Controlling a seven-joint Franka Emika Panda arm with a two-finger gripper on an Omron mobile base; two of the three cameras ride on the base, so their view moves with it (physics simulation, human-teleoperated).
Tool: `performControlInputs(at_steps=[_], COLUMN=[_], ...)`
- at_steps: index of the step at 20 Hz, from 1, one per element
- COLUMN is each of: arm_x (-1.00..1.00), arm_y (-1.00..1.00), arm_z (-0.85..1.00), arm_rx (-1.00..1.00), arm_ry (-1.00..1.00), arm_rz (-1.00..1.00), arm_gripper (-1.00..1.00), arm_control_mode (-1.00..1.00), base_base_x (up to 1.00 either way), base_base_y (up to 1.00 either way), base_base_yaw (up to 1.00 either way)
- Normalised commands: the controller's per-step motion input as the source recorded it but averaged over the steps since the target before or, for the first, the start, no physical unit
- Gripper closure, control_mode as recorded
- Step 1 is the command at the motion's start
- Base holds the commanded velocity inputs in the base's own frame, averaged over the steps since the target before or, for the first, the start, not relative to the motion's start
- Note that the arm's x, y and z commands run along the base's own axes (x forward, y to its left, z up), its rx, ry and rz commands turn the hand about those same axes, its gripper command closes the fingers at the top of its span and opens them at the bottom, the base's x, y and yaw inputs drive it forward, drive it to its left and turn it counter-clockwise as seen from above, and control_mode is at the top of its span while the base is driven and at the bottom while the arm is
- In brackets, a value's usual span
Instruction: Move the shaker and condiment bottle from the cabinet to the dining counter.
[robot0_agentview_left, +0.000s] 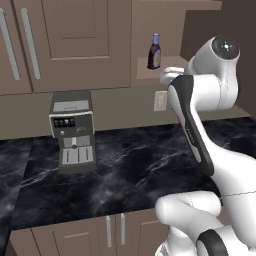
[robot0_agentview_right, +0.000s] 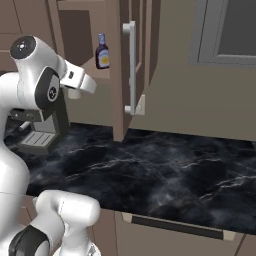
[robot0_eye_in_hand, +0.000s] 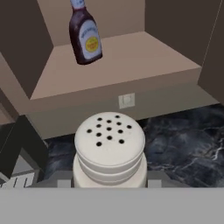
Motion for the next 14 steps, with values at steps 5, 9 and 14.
performControlInputs(at_steps=[5, 9, 14], arm_x=[0.0, 0.0, 0.0], arm_y=[0.0, 0.0, 0.0], arm_z=[0.0, 0.0, 0.0], arm_rx=[0.0, 0.0, 0.0], arm_ry=[0.0, 0.0, 0.0], arm_rz=[0.0, 0.0, 0.0], arm_gripper=[1.0, 1.0, 1.0], arm_control_mode=[-1.0, -1.0, 1.0], base_base_x=[0.0, 0.0, 0.0], base_base_y=[0.0, 0.0, 0.0], base_base_yaw=[0.0, 0.0, 0.0])
